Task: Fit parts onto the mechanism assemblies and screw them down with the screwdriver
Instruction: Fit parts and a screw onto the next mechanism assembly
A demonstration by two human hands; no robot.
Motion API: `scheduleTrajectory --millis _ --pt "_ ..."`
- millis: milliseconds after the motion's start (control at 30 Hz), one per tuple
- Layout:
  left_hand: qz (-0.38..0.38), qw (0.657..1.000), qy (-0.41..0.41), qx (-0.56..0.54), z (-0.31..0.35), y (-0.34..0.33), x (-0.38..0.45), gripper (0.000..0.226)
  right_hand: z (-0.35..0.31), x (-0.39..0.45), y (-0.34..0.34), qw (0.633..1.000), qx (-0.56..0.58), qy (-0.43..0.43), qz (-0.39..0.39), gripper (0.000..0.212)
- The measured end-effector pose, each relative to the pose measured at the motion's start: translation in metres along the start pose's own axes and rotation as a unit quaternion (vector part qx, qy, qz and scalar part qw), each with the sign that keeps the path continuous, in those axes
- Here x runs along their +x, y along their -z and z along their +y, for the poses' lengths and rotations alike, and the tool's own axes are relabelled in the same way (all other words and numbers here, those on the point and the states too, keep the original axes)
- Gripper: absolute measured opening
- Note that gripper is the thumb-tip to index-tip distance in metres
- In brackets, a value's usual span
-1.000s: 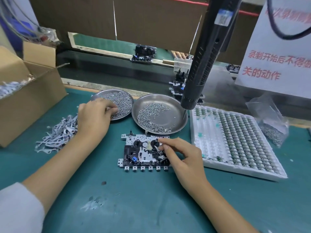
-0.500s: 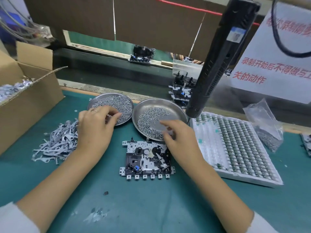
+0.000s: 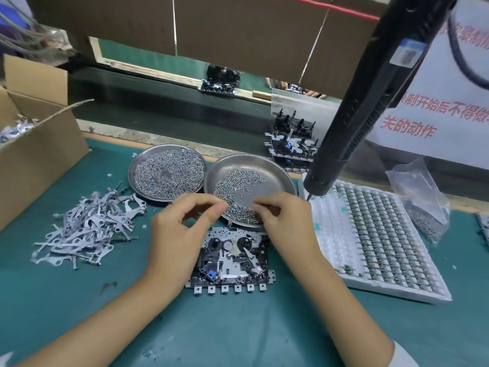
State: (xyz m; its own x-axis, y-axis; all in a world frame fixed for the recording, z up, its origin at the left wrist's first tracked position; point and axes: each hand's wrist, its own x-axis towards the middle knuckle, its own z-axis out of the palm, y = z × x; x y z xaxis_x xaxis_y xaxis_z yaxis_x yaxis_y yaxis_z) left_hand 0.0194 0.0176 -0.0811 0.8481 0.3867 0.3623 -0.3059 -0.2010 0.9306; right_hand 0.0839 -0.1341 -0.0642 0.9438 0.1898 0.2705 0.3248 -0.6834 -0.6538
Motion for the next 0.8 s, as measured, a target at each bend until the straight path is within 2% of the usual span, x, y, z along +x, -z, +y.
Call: scheduleTrajectory --millis 67,100,200,267,467,633,800 --pt "0.001 1.000 0.000 -0.029 0.000 -0.002 -0.002 0.012 -0.003 -0.012 0.005 0.987 0.152 -0.047 0.013 0.012" --pt "-0.003 0.999 -0.005 -0.035 0.000 -0.004 -0.004 0.012 -0.004 -0.017 0.007 0.968 0.238 -0.073 0.011 0.015" --pt "-0.016 0.998 -0.014 -0.058 0.001 -0.010 -0.010 0.016 -0.011 -0.031 0.013 0.886 0.441 -0.144 -0.006 0.013" --pt "-0.015 0.997 -0.014 -0.075 0.002 -0.012 -0.012 0.018 -0.015 -0.036 0.014 0.843 0.509 -0.169 -0.041 0.014" --pt "-0.009 0.996 -0.025 -0.091 0.007 -0.013 -0.015 0.024 -0.020 -0.039 0.012 0.775 0.583 -0.203 -0.135 0.014" --pt "-0.021 0.994 -0.025 -0.105 0.011 -0.012 -0.016 0.025 -0.015 -0.036 0.017 0.752 0.585 -0.233 -0.197 0.009" --pt "-0.047 0.993 -0.043 -0.103 0.011 -0.011 -0.017 0.023 -0.010 -0.034 0.022 0.755 0.561 -0.236 -0.242 0.007"
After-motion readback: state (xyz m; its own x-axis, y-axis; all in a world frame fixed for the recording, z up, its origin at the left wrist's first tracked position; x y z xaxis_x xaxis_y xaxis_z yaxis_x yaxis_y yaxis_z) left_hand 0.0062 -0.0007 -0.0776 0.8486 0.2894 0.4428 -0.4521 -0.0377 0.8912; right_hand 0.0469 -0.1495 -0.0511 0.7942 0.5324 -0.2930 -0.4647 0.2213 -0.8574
